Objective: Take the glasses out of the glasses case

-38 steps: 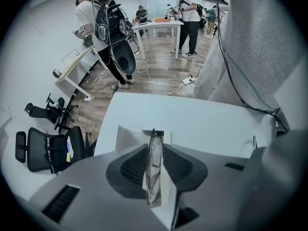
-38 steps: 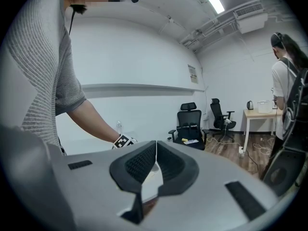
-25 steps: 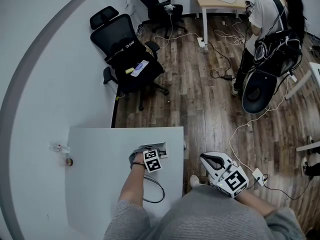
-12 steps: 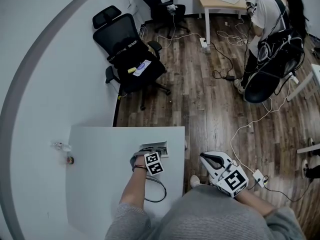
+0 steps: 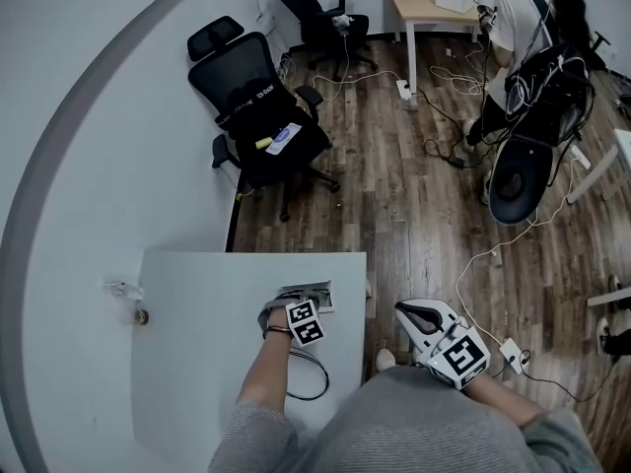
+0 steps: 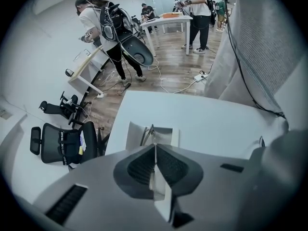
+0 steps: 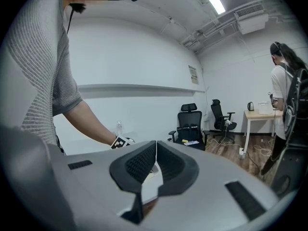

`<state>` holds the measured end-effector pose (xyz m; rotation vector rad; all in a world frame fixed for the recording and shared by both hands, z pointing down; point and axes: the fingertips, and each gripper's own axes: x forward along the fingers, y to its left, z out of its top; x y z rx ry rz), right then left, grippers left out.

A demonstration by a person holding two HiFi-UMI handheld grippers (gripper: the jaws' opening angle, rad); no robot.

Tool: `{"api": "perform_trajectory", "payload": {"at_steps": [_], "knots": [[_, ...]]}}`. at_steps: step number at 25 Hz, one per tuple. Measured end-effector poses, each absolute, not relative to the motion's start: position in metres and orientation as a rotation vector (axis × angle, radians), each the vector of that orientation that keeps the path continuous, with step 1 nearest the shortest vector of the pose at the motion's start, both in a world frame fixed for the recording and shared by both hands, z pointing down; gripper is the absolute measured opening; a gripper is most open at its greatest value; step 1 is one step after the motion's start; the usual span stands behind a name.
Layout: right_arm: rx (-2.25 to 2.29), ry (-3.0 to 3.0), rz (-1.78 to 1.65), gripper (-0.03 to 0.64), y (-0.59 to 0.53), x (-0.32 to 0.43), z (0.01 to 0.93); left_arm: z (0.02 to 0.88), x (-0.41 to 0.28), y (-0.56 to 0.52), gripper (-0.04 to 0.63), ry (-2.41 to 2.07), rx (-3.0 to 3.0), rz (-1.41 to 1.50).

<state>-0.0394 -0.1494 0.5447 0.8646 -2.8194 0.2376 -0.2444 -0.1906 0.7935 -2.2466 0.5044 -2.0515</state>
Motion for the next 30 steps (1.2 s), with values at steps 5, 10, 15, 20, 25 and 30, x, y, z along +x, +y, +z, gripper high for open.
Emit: {"api": "perform_trajectory", "payload": {"at_steps": [5, 10, 15, 20, 25, 30], "knots": [[0.863, -2.825, 0.229, 0.014, -0.149, -0.040, 0.544, 0.789, -0.246, -0.191, 0.022, 0.566, -2.268, -2.040], [0.855, -2.831, 0.227, 0.014, -0.150, -0.044, 0.539, 0.780, -0.251, -0.191, 0.023, 0.616, -2.280, -2.018], [0.850, -2.838, 0.223, 0.014, -0.147, -0.043, 0.540, 0.773, -0.248, -0.191, 0.023, 0.676, -2.272, -1.971], [0.841, -2.845, 0.211, 0.014, -0.149, -0.044, 0.537, 0.761, -0.241, -0.189, 0.022, 0.710, -2.287, -1.930], [0.857, -2.830, 0.219, 0.014, -0.151, -0.045, 0.532, 0.746, -0.234, -0.191, 0.023, 0.808, -2.325, -1.844], [0.848, -2.848, 0.209, 0.014, -0.151, -0.044, 0.534, 0.721, -0.222, -0.196, 0.022, 1.049, -2.439, -1.667]]}}
